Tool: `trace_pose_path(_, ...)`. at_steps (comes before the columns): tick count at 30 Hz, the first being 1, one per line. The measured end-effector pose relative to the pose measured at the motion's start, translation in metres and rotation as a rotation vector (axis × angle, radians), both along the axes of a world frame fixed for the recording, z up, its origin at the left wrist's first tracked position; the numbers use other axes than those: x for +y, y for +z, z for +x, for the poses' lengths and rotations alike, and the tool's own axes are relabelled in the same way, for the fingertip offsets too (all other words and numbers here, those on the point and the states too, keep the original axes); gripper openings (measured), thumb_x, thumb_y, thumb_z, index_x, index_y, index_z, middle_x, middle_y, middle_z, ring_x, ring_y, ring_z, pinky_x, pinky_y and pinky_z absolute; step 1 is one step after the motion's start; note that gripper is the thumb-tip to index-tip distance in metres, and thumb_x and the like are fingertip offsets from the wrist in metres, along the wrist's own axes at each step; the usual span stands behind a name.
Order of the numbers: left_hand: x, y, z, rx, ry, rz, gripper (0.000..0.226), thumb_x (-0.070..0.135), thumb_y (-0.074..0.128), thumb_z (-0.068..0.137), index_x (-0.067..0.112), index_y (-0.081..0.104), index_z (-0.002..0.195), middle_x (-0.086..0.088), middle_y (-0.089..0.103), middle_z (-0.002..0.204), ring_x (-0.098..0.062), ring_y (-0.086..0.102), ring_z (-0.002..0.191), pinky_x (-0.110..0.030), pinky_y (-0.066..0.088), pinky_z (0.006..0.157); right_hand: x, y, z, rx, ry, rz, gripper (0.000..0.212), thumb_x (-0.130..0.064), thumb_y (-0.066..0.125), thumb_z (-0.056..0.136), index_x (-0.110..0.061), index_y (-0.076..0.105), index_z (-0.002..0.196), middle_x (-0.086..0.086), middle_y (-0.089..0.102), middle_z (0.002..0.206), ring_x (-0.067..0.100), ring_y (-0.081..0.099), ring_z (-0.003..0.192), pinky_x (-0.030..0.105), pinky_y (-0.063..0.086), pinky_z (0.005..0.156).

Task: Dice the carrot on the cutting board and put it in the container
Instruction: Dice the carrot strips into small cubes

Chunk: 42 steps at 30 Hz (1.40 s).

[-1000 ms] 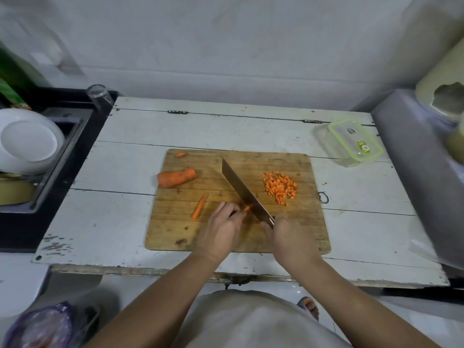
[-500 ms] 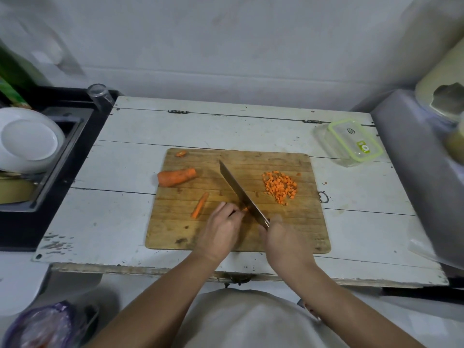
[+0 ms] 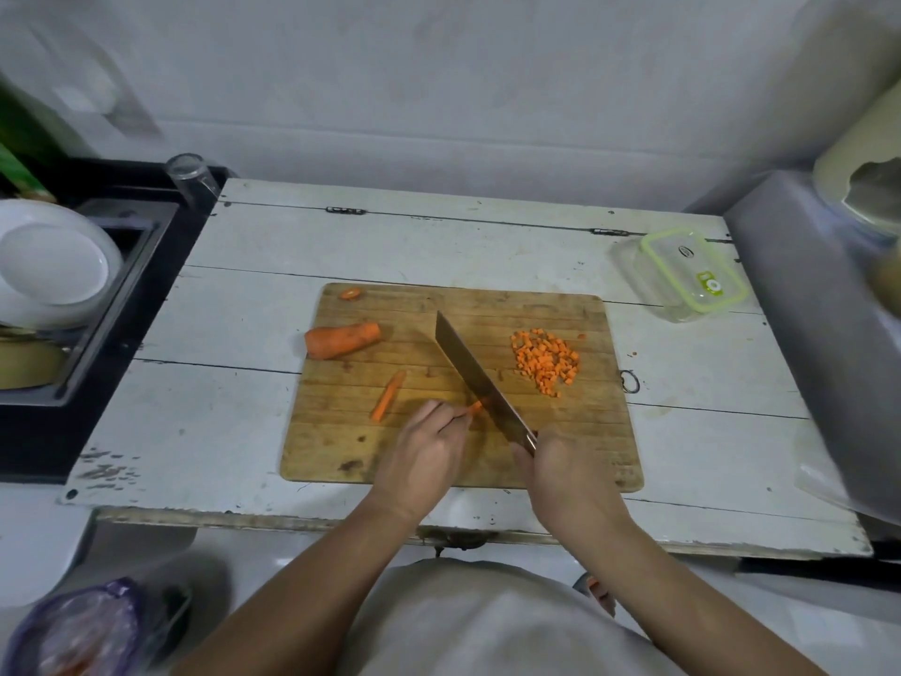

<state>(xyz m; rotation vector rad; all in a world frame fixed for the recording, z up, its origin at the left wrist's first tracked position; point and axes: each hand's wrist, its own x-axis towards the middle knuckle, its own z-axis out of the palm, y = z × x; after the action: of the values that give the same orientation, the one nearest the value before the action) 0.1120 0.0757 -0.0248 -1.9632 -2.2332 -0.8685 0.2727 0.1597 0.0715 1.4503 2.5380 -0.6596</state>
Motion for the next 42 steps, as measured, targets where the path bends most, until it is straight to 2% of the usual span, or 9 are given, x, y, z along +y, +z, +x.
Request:
trace_pose_path(8,-0.001,0.003,0.000,-0.018,0.012,0.011,0.025,-0.002,0.069,0.089,0.004,0.076,0.112,-0.005,0.071,0.109,-0.018,0.060,0.101,-0.028,0.054,0.092,-0.001,0.004,0.002,0.086,-0.021,-0.014,0.035,-0.050,0.041,0.103,-0.017,0.049,0.093,0.001,0.061,0.075,0.025,0.062,0.068,0.042,0.052,0.062)
trace_pose_path(13,-0.001,0.001,0.000,-0.013,0.004,0.005,0.025,-0.003,0.068,0.089,0.002,0.075,0.112,-0.006,0.071,0.108,-0.019,0.060,0.099,-0.027,0.053,0.090,-0.005,-0.001,0.000,-0.026,0.030,0.043,0.037,-0.048,0.041,0.104,-0.015,0.054,0.095,0.000,0.055,0.075,0.026,0.057,0.071,0.036,0.047,0.063)
trace_pose_path(18,-0.002,-0.001,0.001,-0.013,0.022,-0.011,0.032,-0.005,0.070,0.087,0.004,0.074,0.117,-0.004,0.071,0.112,-0.020,0.060,0.101,-0.031,0.055,0.092,0.002,0.003,-0.023,0.043,-0.033,-0.013,0.033,-0.048,0.043,0.104,-0.017,0.047,0.095,0.007,0.065,0.088,0.033,0.064,0.080,0.038,0.048,0.063)
trace_pose_path(24,-0.006,-0.001,0.004,-0.019,0.065,-0.028,0.028,0.000,0.068,0.091,0.005,0.074,0.117,-0.003,0.067,0.118,-0.019,0.060,0.106,-0.032,0.057,0.088,-0.007,0.014,0.010,0.060,-0.010,-0.019,0.035,-0.048,0.041,0.104,-0.016,0.051,0.094,0.000,0.059,0.074,0.021,0.057,0.065,0.035,0.039,0.052)
trace_pose_path(27,-0.005,-0.005,0.003,-0.026,0.061,-0.024,0.024,0.000,0.065,0.093,0.004,0.074,0.115,-0.003,0.066,0.114,-0.019,0.059,0.103,-0.033,0.058,0.083,-0.015,0.010,0.010,-0.004,0.026,0.019,0.034,-0.046,0.043,0.104,-0.015,0.052,0.094,0.003,0.060,0.080,0.024,0.055,0.069,0.034,0.039,0.059)
trace_pose_path(30,-0.004,-0.007,0.001,-0.015,0.034,-0.031,0.027,-0.004,0.063,0.091,0.004,0.074,0.115,-0.004,0.068,0.113,-0.020,0.059,0.102,-0.033,0.057,0.086,-0.014,0.003,-0.007,-0.007,0.004,0.010,0.029,-0.043,0.044,0.105,-0.017,0.047,0.093,0.005,0.061,0.082,0.031,0.064,0.082,0.038,0.049,0.069)
trace_pose_path(33,-0.004,-0.006,0.001,-0.004,0.036,-0.049,0.031,-0.006,0.063,0.088,0.003,0.074,0.116,-0.006,0.068,0.115,-0.021,0.059,0.104,-0.036,0.057,0.087,-0.003,0.002,-0.024,0.011,-0.026,-0.035,0.032,-0.047,0.043,0.104,-0.016,0.047,0.095,0.007,0.064,0.087,0.032,0.064,0.080,0.040,0.052,0.068)
trace_pose_path(38,-0.016,0.005,0.007,-0.229,0.127,-0.005,0.028,0.012,0.062,0.098,0.010,0.072,0.124,-0.001,0.060,0.126,-0.013,0.060,0.111,-0.027,0.053,0.098,0.002,0.010,0.000,0.072,-0.066,-0.039,0.036,-0.053,0.041,0.103,-0.019,0.052,0.097,0.000,0.063,0.077,0.022,0.062,0.069,0.038,0.052,0.060)
trace_pose_path(42,-0.007,0.016,0.011,-0.527,0.470,-0.072,0.011,0.025,0.067,0.097,0.020,0.072,0.105,0.007,0.060,0.110,-0.009,0.061,0.096,-0.027,0.054,0.086,-0.006,0.014,0.010,0.072,-0.021,-0.017,0.036,-0.051,0.042,0.103,-0.019,0.052,0.090,-0.002,0.060,0.072,0.018,0.059,0.064,0.036,0.047,0.055)
